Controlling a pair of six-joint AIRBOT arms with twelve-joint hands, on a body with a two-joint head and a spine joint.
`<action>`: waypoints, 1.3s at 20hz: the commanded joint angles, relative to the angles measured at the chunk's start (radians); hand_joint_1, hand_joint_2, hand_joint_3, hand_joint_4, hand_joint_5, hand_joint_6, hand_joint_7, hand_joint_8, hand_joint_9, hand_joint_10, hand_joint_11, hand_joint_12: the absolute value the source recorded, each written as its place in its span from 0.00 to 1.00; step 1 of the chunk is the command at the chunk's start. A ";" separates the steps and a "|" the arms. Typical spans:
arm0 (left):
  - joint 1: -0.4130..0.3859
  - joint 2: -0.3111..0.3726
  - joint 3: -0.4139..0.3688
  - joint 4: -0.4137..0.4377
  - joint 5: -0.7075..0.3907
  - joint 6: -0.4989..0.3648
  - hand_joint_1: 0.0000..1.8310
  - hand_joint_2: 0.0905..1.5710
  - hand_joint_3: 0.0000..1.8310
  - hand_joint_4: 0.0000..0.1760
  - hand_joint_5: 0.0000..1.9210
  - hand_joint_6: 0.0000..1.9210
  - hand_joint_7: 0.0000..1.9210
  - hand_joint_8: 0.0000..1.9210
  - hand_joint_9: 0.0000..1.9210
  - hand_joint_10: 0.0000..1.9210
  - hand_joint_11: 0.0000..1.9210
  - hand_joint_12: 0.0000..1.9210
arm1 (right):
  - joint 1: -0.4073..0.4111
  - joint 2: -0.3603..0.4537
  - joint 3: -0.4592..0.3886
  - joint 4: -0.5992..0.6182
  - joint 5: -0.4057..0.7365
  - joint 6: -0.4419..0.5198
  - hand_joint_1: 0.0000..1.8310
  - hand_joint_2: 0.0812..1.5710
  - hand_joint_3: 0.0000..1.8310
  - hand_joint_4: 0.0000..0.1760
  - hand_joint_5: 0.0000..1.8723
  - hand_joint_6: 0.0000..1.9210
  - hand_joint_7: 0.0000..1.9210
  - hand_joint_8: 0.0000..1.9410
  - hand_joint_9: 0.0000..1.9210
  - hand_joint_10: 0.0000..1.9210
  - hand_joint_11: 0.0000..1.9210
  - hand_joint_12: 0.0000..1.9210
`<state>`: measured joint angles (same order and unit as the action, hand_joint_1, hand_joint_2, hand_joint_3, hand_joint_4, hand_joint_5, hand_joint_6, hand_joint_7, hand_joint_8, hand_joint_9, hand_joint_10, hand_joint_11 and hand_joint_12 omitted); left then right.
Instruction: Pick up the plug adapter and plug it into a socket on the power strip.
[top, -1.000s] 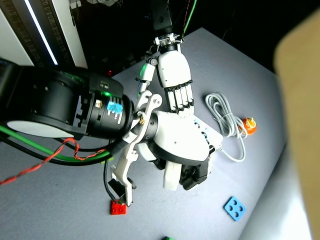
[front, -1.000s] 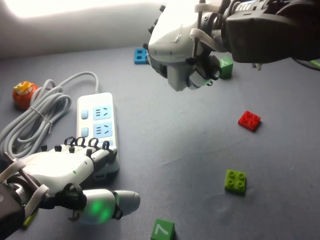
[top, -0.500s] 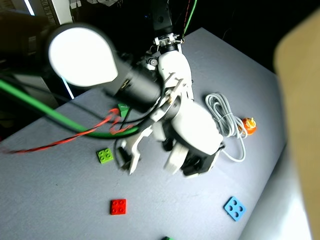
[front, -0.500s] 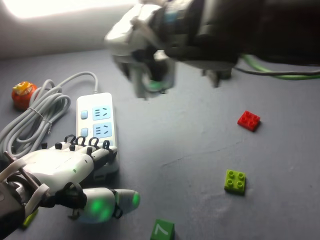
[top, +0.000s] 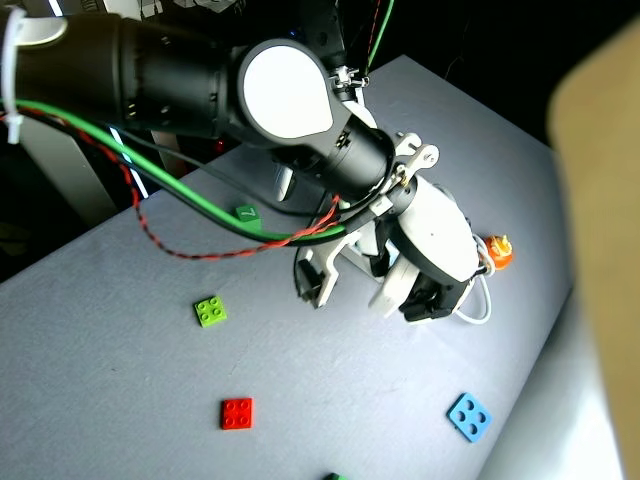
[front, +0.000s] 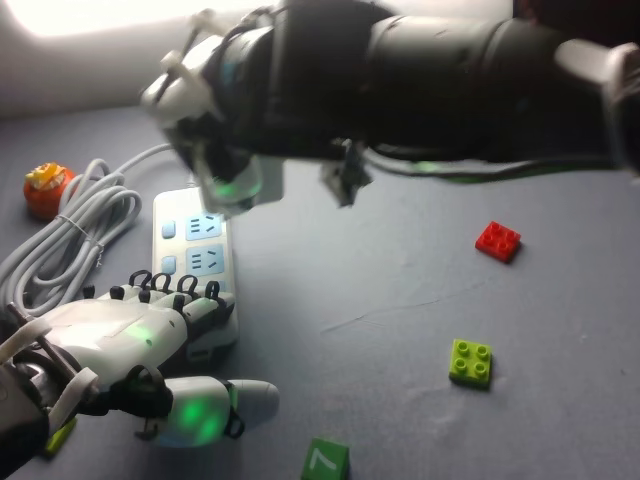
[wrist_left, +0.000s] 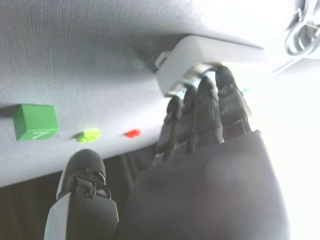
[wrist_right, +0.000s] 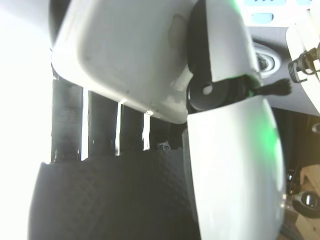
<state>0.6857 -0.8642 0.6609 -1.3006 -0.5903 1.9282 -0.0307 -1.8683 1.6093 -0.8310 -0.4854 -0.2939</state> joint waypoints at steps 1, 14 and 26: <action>0.009 -0.002 0.003 -0.007 0.016 -0.017 0.00 0.71 0.00 0.00 0.04 0.00 0.06 0.00 0.05 0.00 0.00 0.14 | 0.011 -0.005 0.011 -0.052 0.051 0.009 0.67 0.68 0.00 0.00 0.51 0.49 0.57 0.46 0.69 0.00 0.46 0.52; 0.017 0.001 -0.001 -0.007 0.011 -0.033 0.00 0.71 0.00 0.00 0.00 0.00 0.02 0.00 0.02 0.00 0.00 0.11 | -0.022 -0.107 0.150 -0.220 0.047 0.209 0.68 0.68 0.00 0.00 0.52 0.49 0.58 0.44 0.69 0.00 0.46 0.51; 0.018 0.001 -0.001 -0.007 0.011 -0.027 0.00 0.72 0.00 0.00 0.01 0.00 0.03 0.00 0.03 0.00 0.00 0.13 | -0.040 -0.141 0.177 -0.219 0.055 0.220 0.68 0.67 0.00 0.00 0.52 0.47 0.58 0.43 0.69 0.00 0.46 0.51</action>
<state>0.6991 -0.8623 0.6605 -1.2938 -0.5915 1.9106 -0.0799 -2.0106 1.7844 -1.0042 -0.4694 -0.0704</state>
